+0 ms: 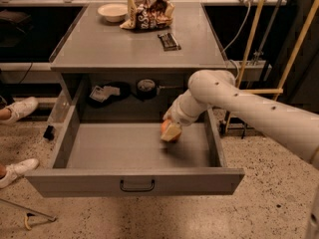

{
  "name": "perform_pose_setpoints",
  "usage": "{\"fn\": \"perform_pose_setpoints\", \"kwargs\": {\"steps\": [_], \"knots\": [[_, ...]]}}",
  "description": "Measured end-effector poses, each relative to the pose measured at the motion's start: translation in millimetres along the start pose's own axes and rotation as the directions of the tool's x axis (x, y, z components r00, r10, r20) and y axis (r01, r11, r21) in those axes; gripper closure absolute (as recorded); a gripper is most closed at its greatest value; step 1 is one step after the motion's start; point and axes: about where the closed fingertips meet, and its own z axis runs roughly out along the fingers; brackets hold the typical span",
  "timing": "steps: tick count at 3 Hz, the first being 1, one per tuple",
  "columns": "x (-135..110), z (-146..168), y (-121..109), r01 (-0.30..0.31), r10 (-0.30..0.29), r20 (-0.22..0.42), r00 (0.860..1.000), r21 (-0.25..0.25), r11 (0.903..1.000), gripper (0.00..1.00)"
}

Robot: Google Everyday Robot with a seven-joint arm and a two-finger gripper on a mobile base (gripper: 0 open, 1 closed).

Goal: Place orange into top drawer

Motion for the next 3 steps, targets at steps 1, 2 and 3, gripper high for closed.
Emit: {"fn": "perform_pose_setpoints", "kwargs": {"steps": [1,2,3], "knots": [[-2.9,8.7,3.5,0.003,-0.003,0.001,1.000,-0.018,0.9998,1.00],[-2.9,8.6,3.5,0.003,-0.003,0.001,1.000,-0.018,0.9998,0.81],[-2.8,8.7,3.5,0.003,-0.003,0.001,1.000,-0.018,0.9998,0.58]]}}
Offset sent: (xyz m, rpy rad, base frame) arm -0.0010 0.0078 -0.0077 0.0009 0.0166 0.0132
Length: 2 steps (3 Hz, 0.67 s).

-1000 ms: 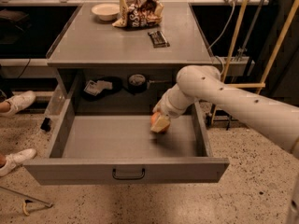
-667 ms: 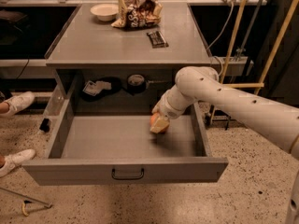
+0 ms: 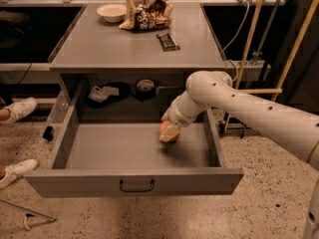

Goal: Place orange into top drawer

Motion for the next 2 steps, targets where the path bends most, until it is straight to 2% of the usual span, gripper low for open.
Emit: {"fn": "perform_pose_setpoints", "kwargs": {"steps": [2], "knots": [[0.0,0.1,0.0,0.000,0.000,0.000,1.000,0.000,1.0000,0.11]]}}
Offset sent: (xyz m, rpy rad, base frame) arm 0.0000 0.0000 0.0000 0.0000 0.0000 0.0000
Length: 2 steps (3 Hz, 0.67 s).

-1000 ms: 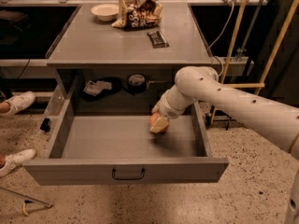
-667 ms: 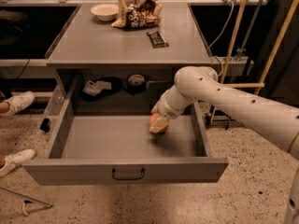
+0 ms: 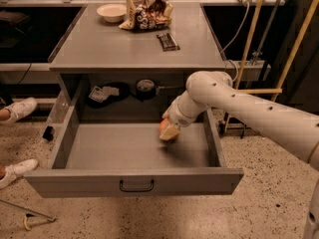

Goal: Place orange into top drawer

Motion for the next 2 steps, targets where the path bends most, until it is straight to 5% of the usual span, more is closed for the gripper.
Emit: {"fn": "perform_pose_setpoints", "kwargs": {"steps": [1,2], "knots": [[0.0,0.0,0.1,0.000,0.000,0.000,1.000,0.000,1.0000,0.00],[-0.5,-1.1,1.4,-0.002,0.002,0.000,1.000,0.000,1.0000,0.00]]}}
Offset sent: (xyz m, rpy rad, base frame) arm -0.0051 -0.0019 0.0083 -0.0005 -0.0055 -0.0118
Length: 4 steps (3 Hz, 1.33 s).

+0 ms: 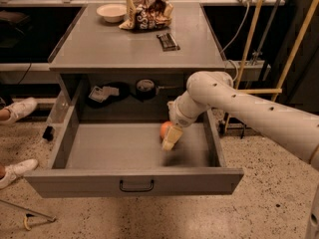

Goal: Place orange into top drawer

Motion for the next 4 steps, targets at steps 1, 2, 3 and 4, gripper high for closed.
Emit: {"fn": "perform_pose_setpoints", "kwargs": {"steps": [1,2,3,4], "knots": [[-7.1,-29.9,7.8,-0.055,0.056,-0.030,0.998,0.032,0.9980,0.00],[-19.0,-102.9,27.5,-0.173,0.181,-0.051,0.982,0.141,0.9749,0.00],[-28.9,-181.7,49.2,-0.290,0.313,-0.041,0.949,0.277,0.9161,0.00],[-33.5,-255.7,87.5,-0.402,0.430,0.024,0.903,0.408,0.8199,0.00]]}}
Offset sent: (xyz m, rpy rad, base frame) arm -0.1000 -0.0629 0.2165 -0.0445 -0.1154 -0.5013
